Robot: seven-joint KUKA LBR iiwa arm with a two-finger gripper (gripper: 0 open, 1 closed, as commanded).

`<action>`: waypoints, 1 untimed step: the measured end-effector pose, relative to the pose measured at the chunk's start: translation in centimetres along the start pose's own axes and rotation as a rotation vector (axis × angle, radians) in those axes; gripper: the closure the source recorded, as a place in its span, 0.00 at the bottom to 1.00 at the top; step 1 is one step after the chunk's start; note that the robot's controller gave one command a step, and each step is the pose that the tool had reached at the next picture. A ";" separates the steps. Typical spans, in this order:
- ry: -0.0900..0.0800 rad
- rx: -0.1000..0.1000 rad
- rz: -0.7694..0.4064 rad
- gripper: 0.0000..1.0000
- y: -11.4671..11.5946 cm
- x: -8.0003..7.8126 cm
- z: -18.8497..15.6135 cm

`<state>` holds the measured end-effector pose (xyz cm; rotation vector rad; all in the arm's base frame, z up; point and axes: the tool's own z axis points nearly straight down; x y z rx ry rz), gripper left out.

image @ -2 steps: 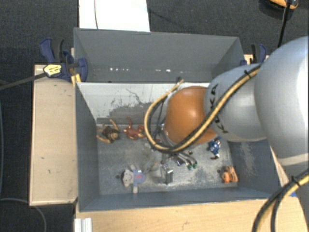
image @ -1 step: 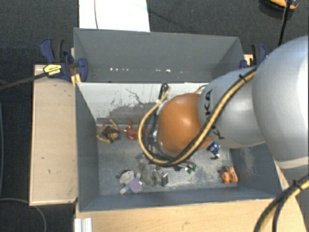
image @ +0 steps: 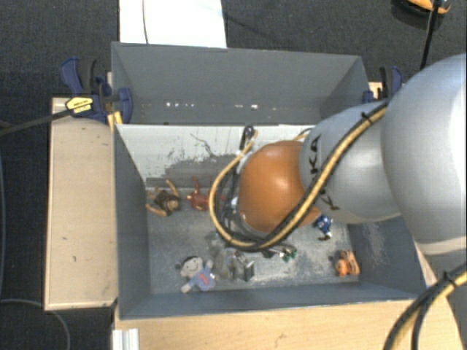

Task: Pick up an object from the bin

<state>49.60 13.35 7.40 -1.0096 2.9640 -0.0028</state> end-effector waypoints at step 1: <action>0.007 -0.004 0.005 1.00 0.1 0.3 -3.8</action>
Offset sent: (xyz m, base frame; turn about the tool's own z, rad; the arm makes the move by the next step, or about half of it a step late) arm 0.0065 -0.0139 0.0301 -0.0375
